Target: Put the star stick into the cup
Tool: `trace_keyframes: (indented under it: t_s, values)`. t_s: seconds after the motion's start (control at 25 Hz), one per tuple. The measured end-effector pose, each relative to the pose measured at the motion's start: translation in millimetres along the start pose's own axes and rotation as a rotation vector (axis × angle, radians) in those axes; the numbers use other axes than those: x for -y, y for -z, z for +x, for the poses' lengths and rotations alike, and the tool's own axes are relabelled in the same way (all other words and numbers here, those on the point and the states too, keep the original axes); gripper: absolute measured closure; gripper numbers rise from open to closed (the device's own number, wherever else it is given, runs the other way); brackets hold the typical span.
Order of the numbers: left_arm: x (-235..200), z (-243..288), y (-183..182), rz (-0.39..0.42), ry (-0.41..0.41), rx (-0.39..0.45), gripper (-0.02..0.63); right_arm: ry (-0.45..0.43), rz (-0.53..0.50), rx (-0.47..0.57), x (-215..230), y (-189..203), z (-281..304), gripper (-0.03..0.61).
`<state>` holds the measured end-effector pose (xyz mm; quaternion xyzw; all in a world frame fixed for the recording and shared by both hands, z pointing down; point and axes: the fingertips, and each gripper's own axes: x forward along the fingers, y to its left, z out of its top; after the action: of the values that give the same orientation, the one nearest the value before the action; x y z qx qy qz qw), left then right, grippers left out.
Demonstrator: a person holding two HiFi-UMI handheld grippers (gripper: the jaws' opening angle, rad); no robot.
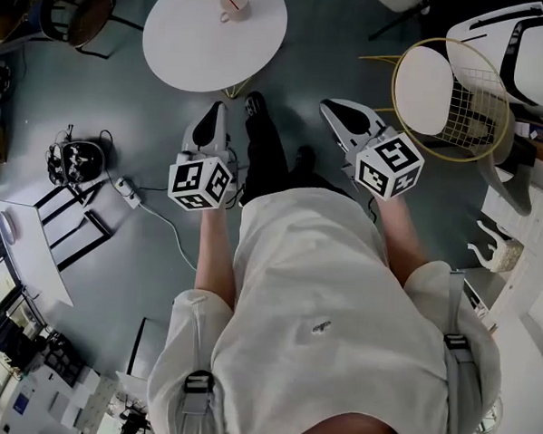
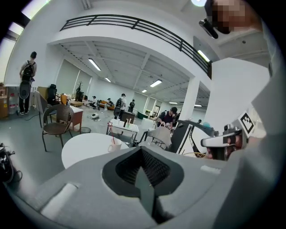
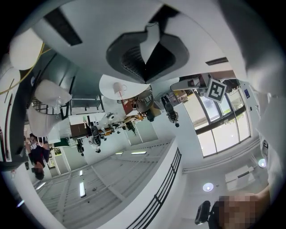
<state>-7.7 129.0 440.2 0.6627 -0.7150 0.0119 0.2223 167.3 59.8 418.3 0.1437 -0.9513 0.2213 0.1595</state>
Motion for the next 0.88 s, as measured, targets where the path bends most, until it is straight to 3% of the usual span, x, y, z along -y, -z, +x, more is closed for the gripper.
trace_keyframes:
  t_s: [0.2, 0.56, 0.88]
  values:
    - [25.2, -45.0, -2.5, -0.014, -0.01, 0.022, 0.603, -0.028, -0.004, 0.016, -17.7, 7.4, -22.7, 0.571]
    - [71.4, -81.5, -46.1, 0.042, 0.114, 0.107, 0.603, -0.091, -0.028, 0.114, -54.9, -19.8, -30.8, 0.571]
    - [100.7, -96.1, -32.8, 0.049, 0.159, 0.085, 0.603, -0.14, -0.095, 0.136, -86.2, -24.2, -44.0, 0.572]
